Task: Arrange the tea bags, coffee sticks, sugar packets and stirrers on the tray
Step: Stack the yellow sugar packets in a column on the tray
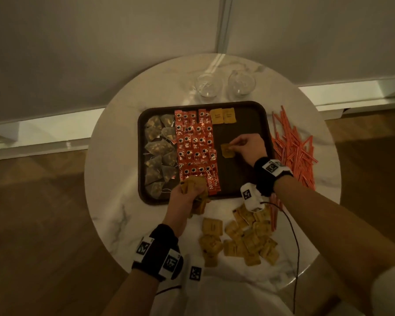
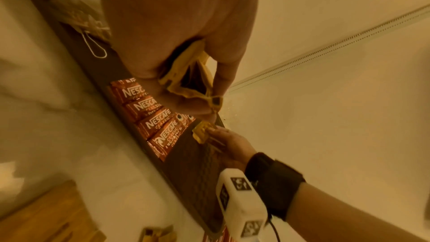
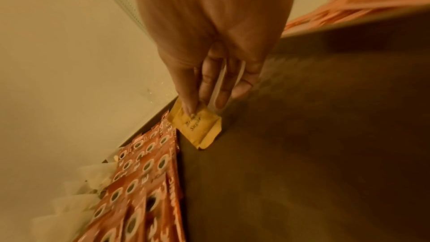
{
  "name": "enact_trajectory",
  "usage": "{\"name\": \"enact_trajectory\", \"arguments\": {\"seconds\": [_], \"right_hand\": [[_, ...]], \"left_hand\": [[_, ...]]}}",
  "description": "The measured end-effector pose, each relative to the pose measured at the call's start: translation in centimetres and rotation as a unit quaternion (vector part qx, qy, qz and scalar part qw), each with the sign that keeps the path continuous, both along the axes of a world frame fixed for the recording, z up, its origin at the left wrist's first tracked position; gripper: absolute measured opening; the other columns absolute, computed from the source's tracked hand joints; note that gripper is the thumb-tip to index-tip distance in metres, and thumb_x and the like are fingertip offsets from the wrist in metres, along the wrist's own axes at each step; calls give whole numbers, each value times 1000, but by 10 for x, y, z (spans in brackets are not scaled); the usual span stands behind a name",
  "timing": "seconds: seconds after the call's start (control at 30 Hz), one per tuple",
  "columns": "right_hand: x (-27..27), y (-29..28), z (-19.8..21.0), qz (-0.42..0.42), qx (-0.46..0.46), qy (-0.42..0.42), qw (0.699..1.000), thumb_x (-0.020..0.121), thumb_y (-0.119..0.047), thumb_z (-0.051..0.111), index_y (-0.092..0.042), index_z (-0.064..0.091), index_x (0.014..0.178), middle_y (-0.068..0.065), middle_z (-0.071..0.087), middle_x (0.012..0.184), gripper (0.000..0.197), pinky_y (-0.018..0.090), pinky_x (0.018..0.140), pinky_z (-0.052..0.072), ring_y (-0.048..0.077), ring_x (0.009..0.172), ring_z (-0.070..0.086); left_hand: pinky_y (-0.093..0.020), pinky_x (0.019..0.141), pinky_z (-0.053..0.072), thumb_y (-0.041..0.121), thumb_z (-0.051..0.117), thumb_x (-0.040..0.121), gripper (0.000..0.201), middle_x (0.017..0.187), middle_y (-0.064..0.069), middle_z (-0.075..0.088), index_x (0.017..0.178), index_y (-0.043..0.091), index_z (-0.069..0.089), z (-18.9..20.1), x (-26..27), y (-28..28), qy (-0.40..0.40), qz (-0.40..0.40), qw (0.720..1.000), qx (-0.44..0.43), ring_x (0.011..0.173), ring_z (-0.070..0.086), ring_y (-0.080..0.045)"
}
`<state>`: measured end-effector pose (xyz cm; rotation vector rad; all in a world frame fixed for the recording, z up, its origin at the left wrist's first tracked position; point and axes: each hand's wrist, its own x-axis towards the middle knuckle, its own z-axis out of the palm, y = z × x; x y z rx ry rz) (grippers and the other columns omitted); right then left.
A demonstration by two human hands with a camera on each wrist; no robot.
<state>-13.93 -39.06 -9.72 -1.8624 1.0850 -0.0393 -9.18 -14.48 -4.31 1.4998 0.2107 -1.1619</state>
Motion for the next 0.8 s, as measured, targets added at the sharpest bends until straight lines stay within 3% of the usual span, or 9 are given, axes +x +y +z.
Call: {"name": "enact_trajectory", "arguments": {"seconds": [0.1,0.2,0.3,0.4,0.5,0.63,0.8], "right_hand": [[23,-11,-8,3,-15,-15,1000,84,-14,76,-17,74,91,-13,65,87,8,6,64,40,-6,79,57],[43,-21,-15,-14,-26,-43,999,83,-14,77,-16,75,89,-12,66,90,7,9,71,42,-4,82,58],[57,-29,-20,-28,-26,-62,997,81,-13,78,-14,75,89,-6,69,94,9,16,80,51,4,88,64],[66,-36,-25,-40,-34,-74,996,80,-13,79,-12,76,91,1,72,96,12,15,76,52,10,88,67],[73,-41,-28,-46,-38,-80,995,80,-13,79,-11,76,92,3,73,93,13,16,75,53,13,87,69],[79,-44,-30,-49,-46,-60,996,81,-13,79,-10,74,94,2,70,91,14,10,69,49,9,82,64],[84,-41,-34,-29,-77,-29,996,82,-16,78,-16,71,91,-5,63,82,11,27,81,55,8,78,60]], "left_hand": [[-19,44,46,14,59,96,23,91,-13,68,115,2,60,-4,2,-5,-3,-16,1000,7,57,67,-10],[-20,47,48,17,60,96,29,94,-13,69,120,0,58,-13,5,-7,-2,-26,999,21,65,69,-13],[-20,49,49,17,60,97,34,95,-16,66,123,-4,56,-19,4,-6,8,-23,999,24,60,67,-12],[-20,48,48,19,60,97,30,90,-12,69,119,-2,59,-21,2,-3,18,-21,999,33,68,70,-17],[-19,46,47,21,59,97,26,87,-9,71,114,1,63,-22,-1,-3,25,-20,998,50,66,69,-15],[-22,52,50,18,59,97,19,95,-8,73,112,9,64,-22,-2,-1,26,-20,998,59,77,71,-20],[-25,56,51,17,60,96,18,99,-9,74,112,11,65,-22,-1,5,21,-11,998,57,78,71,-21]]}}
